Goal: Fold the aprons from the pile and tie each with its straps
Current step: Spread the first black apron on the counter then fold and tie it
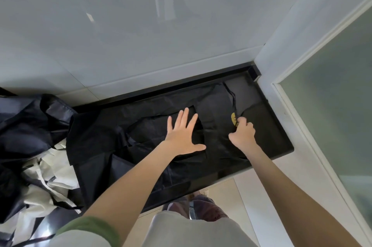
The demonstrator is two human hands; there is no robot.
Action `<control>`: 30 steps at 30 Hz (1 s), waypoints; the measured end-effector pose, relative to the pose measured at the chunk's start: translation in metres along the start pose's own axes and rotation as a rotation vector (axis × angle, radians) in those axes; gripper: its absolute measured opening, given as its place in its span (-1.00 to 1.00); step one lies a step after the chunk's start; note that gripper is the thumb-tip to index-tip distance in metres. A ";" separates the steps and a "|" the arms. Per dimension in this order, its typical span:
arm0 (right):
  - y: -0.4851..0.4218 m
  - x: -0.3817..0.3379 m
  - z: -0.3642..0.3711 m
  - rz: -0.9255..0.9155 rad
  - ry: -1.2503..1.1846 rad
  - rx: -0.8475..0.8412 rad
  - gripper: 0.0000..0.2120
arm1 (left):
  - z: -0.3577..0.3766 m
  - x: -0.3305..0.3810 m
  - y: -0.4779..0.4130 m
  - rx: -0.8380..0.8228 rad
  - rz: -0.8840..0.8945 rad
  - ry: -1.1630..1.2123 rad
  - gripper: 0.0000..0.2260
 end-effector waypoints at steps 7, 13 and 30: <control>0.018 -0.028 0.012 -0.610 0.319 0.278 -0.42 | 0.011 0.012 -0.024 0.073 0.075 -0.218 -0.08; 0.032 -0.044 0.030 -0.771 0.489 -0.054 -0.70 | 0.014 -0.011 -0.032 -0.170 -0.045 -0.150 -0.06; -0.005 -0.007 0.016 -0.677 0.378 0.107 -0.35 | 0.023 0.014 -0.049 -0.033 -0.024 -0.082 -0.20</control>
Point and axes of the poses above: each hand's wrist, its own y-axis away from the middle knuckle, its own z-axis out of the palm, x = y × z, the point moved 4 cm from there along -y, towards the middle knuckle, and after that the axes turned 14 degrees about y, right-handed, at the moved point
